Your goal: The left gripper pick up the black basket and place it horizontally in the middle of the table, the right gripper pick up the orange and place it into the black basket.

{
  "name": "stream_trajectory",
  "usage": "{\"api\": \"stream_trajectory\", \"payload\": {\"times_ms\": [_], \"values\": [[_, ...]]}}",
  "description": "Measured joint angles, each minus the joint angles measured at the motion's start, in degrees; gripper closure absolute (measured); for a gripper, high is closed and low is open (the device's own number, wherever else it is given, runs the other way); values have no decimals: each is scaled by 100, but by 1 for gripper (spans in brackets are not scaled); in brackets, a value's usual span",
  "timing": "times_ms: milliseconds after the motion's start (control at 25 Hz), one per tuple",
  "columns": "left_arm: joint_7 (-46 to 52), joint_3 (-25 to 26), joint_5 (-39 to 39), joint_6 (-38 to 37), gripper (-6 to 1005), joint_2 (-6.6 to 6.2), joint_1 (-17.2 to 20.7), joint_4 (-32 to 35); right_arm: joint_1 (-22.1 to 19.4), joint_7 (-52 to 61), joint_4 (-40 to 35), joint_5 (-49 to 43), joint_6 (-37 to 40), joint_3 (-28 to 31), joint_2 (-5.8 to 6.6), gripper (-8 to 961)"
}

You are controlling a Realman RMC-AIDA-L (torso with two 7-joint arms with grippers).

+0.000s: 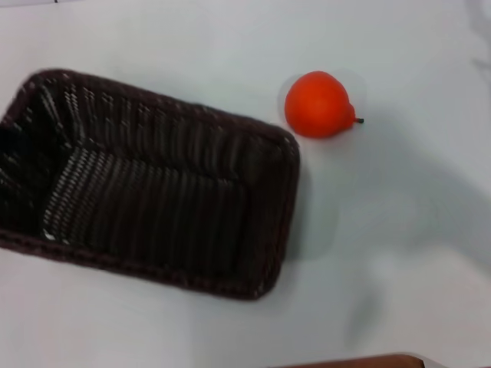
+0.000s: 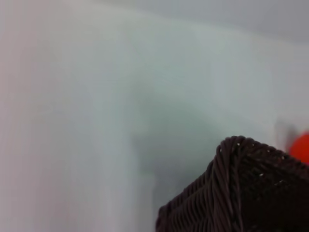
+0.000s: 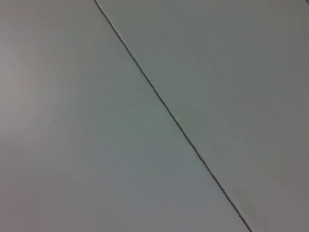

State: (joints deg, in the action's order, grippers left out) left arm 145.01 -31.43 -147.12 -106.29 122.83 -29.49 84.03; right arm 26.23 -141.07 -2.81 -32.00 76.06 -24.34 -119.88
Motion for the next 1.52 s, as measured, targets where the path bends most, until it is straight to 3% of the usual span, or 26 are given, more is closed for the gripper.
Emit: {"api": "stream_trajectory", "payload": {"times_ms": [280,480,920,1520], "values": [[31,750,736,-45,828,-74,164,-192,16,0,-4,0,-68,51,0,29],[88,1061,995,163,828,81,236,-425,38,0,-15,1,-90,64,0,29],[102,859,1364,1104,829,141,553,-1112,5,0,1,1,-131,79,0,31],[245,751,1407,1304,823,119,797,-1214,10,0,-1,0,-130,115,-7,35]]}}
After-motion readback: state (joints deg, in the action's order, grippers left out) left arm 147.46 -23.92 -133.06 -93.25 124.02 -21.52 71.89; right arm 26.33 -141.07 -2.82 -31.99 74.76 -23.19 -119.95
